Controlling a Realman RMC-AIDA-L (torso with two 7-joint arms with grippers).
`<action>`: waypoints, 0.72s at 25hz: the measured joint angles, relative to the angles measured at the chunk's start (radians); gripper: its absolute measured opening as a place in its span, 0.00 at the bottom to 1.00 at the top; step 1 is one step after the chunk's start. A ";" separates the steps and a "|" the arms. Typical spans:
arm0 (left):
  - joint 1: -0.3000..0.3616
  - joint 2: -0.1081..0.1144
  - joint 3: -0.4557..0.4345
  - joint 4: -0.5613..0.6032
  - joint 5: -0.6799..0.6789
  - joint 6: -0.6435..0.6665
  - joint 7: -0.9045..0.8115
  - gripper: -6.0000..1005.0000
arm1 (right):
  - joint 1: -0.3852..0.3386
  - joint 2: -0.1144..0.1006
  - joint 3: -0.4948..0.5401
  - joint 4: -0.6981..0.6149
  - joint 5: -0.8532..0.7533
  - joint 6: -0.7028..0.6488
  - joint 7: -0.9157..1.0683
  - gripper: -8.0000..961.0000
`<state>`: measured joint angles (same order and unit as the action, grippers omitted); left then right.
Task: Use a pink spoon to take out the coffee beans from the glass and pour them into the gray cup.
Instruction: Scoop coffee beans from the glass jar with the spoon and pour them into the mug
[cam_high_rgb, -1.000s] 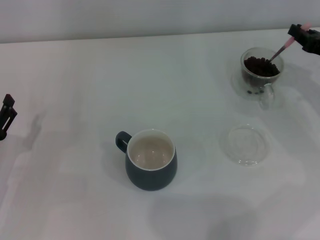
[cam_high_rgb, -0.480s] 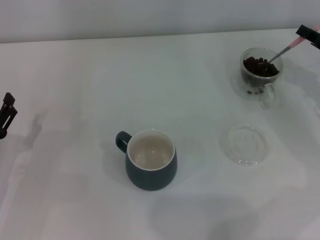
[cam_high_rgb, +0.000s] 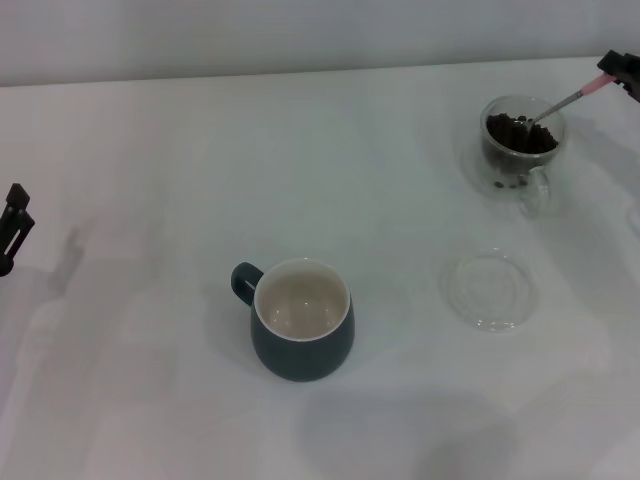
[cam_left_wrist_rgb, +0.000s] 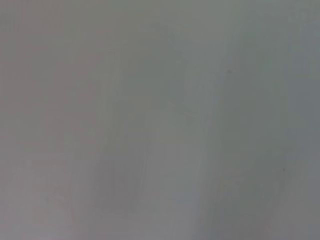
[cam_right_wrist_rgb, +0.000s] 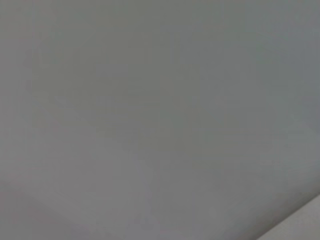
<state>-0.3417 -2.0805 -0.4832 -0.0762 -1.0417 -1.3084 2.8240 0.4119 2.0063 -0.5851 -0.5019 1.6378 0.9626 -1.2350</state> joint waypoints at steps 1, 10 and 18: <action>0.000 0.000 0.000 0.000 0.000 0.000 0.000 0.83 | 0.000 0.000 -0.001 0.000 0.000 -0.008 0.010 0.16; -0.008 0.000 0.000 0.001 0.000 0.000 0.000 0.83 | -0.004 -0.001 -0.005 -0.002 -0.001 -0.041 0.117 0.16; -0.013 0.000 0.000 0.001 0.000 0.000 0.000 0.83 | -0.002 -0.006 0.001 -0.003 0.007 -0.038 0.191 0.16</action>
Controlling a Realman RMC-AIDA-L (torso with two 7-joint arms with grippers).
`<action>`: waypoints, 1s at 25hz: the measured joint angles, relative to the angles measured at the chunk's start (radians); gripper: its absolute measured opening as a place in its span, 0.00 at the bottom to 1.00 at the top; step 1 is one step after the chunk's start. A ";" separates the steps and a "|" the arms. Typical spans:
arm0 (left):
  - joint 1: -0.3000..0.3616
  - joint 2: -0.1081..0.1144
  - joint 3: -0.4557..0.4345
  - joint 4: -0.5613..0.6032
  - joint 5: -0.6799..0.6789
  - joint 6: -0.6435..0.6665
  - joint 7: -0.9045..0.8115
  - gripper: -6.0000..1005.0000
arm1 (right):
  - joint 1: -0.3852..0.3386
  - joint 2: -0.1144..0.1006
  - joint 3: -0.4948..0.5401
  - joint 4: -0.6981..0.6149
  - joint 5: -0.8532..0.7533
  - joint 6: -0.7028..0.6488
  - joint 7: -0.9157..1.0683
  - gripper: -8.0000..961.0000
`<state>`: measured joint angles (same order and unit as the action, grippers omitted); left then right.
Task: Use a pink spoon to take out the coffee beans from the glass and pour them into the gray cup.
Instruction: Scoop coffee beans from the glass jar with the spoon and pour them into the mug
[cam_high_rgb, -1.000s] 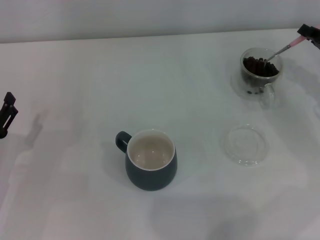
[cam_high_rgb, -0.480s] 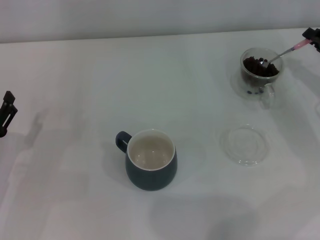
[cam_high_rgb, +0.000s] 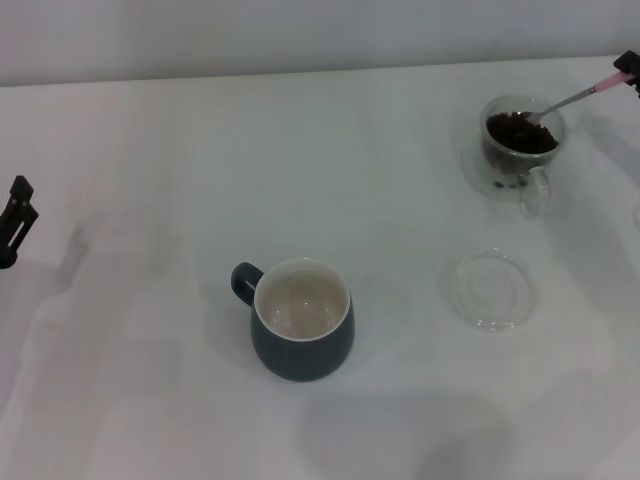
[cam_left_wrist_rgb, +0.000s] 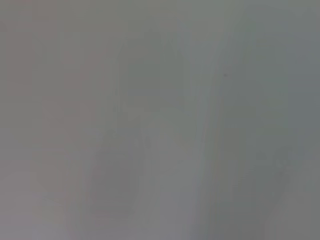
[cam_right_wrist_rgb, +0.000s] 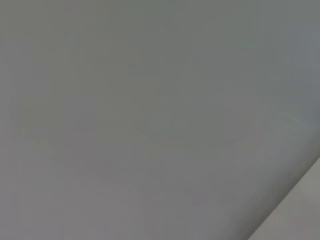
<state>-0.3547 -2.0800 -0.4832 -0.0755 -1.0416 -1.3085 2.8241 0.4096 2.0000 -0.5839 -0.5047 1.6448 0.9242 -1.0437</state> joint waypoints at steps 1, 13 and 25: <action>-0.003 -0.001 0.000 0.001 0.000 0.000 0.001 0.83 | 0.001 -0.001 0.001 0.000 0.000 0.000 0.012 0.16; -0.009 -0.001 0.000 0.005 -0.001 0.000 0.002 0.83 | 0.003 -0.042 0.002 0.005 0.003 0.035 0.127 0.16; -0.012 0.000 0.000 0.005 -0.002 0.010 0.002 0.83 | -0.003 -0.085 -0.012 0.012 -0.007 0.140 0.242 0.16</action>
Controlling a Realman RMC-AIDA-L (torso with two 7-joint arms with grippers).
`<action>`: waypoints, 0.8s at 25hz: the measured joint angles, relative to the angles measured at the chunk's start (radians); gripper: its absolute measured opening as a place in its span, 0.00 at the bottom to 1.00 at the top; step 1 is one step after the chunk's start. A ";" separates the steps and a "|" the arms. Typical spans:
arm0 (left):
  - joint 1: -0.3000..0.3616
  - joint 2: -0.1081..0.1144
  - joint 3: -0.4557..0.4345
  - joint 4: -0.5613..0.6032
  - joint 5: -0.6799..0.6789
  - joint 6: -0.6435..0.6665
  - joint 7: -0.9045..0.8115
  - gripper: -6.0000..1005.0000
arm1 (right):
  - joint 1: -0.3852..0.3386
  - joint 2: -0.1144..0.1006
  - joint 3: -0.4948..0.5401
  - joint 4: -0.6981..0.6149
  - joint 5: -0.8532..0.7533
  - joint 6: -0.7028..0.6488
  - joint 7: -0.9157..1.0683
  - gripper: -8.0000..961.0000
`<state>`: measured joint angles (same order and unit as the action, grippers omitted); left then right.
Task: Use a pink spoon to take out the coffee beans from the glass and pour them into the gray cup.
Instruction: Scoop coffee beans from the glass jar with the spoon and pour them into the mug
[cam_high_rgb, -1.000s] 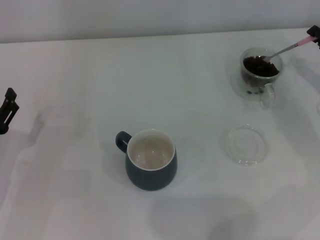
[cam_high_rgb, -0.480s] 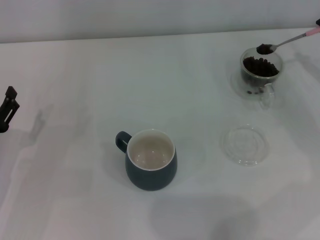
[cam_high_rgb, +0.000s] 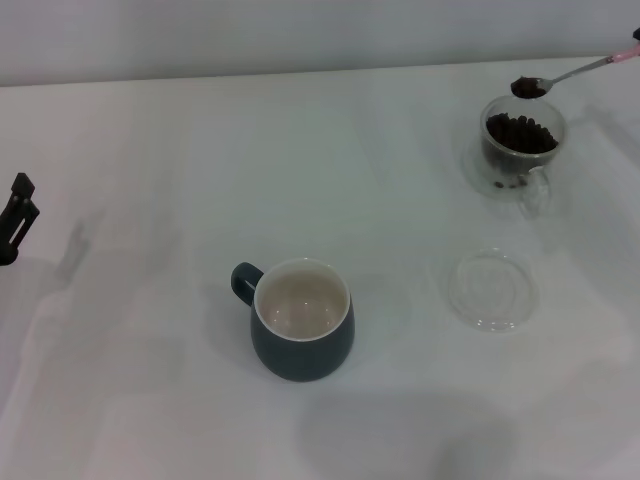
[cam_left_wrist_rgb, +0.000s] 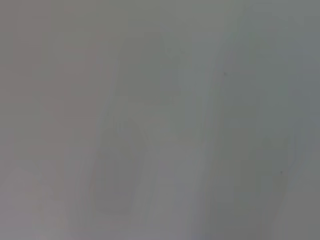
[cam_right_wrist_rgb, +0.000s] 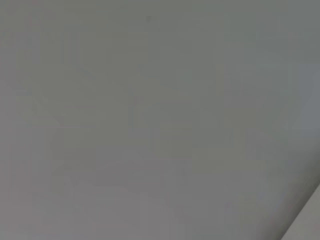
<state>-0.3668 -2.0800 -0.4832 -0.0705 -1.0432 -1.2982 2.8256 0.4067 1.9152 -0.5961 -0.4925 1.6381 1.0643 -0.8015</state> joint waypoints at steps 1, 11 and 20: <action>0.000 0.000 0.000 0.000 0.000 0.000 0.000 0.83 | 0.000 0.000 0.000 0.000 -0.003 0.013 0.005 0.16; 0.000 -0.001 0.000 0.000 0.000 0.001 0.000 0.83 | 0.012 0.026 -0.063 -0.006 -0.054 0.101 0.036 0.16; 0.000 -0.002 0.000 -0.001 0.007 0.011 0.000 0.83 | 0.051 0.070 -0.191 -0.042 -0.054 0.134 0.053 0.16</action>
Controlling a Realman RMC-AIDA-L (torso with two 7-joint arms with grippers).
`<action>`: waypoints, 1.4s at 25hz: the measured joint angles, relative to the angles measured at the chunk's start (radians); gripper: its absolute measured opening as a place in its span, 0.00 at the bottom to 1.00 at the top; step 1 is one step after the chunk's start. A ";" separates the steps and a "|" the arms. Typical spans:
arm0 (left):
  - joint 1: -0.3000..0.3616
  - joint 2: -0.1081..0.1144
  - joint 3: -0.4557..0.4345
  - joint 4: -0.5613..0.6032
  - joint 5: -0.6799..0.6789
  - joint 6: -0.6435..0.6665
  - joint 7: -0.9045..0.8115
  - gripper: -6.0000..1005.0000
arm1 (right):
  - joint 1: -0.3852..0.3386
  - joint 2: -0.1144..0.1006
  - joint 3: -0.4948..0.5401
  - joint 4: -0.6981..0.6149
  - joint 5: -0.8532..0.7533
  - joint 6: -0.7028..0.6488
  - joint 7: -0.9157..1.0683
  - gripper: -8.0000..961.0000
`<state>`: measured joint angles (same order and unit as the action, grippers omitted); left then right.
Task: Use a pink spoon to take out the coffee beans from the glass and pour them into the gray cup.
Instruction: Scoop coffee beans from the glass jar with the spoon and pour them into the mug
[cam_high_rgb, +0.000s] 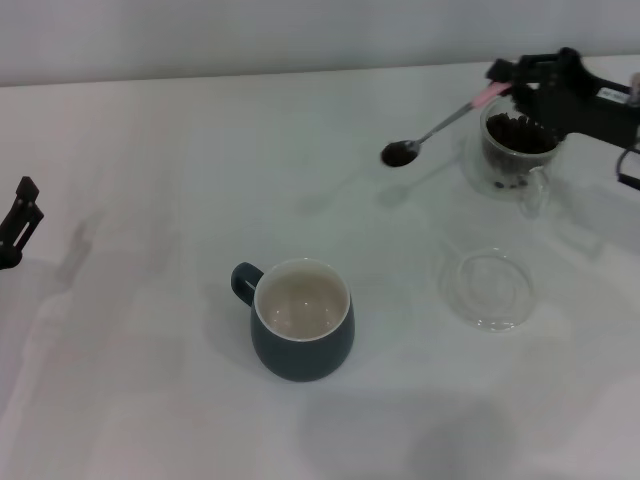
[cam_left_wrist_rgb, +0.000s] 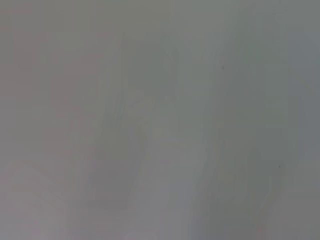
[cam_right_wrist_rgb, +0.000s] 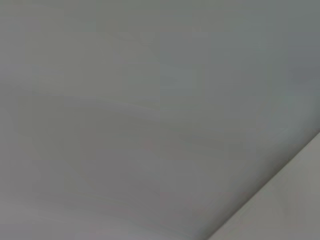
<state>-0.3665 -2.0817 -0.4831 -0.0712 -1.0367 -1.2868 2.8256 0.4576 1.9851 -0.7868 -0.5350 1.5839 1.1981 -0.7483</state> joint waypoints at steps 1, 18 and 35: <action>0.000 0.000 0.000 0.000 0.000 0.002 0.000 0.83 | 0.003 0.006 -0.019 -0.012 0.000 0.001 0.005 0.16; -0.013 0.002 0.000 0.001 -0.006 0.020 0.000 0.83 | 0.022 0.034 -0.267 -0.059 0.050 0.037 0.044 0.16; -0.032 0.002 0.000 0.000 -0.004 0.044 0.000 0.83 | 0.019 0.039 -0.403 -0.049 0.146 0.064 -0.132 0.16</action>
<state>-0.3988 -2.0801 -0.4831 -0.0711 -1.0406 -1.2432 2.8256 0.4763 2.0246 -1.1897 -0.5836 1.7294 1.2618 -0.8808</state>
